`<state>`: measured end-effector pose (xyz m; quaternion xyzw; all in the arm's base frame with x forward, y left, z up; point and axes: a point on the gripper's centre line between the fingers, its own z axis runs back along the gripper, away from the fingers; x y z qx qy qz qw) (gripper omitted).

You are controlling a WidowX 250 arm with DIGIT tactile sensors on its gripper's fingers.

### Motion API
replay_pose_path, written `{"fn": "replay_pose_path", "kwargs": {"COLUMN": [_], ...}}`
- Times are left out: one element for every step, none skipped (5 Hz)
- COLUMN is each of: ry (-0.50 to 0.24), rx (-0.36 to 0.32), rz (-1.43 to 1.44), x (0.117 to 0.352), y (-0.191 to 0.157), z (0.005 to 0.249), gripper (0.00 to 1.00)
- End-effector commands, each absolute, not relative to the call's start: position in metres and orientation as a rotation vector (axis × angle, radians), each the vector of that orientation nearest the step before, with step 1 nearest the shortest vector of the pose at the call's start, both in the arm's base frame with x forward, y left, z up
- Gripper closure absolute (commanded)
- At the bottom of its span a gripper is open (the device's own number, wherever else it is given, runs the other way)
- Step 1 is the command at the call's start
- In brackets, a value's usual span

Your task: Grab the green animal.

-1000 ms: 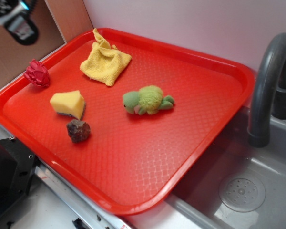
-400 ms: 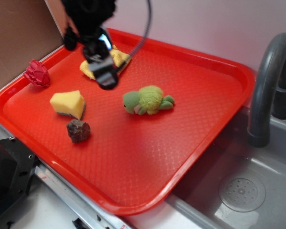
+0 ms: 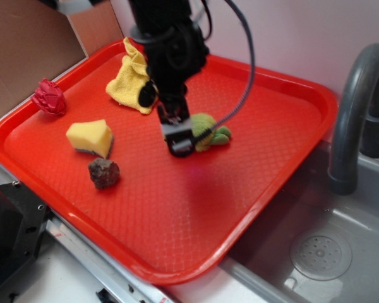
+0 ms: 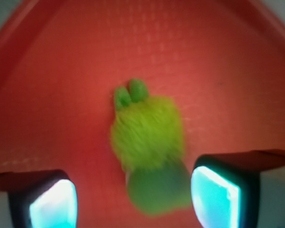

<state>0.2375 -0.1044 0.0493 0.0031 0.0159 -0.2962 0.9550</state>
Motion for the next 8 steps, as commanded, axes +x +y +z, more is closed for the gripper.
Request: {"fn": "replay_pose_path", "kwargs": {"ry": [0.071, 0.090, 0.104, 0.071, 0.009, -0.036, -0.090, -0.101], "rx": [0.024, 0.047, 0.057, 0.044, -0.028, -0.123, -0.100, -0.120], "rz": [-0.563, -0.537, -0.535, -0.475, -0.228, -0.028, 0.113, 0.080], "x": [0.241, 0.243, 0.246, 0.246, 0.240, 0.230, 0.217, 0.214], "y": [-0.106, -0.101, -0.097, -0.093, -0.081, -0.069, -0.060, -0.051], "z": [0.031, 0.026, 0.023, 0.033, 0.083, 0.131, 0.181, 0.196], "gripper": [0.00, 1.00, 1.00, 1.00, 1.00, 1.00, 1.00, 1.00]}}
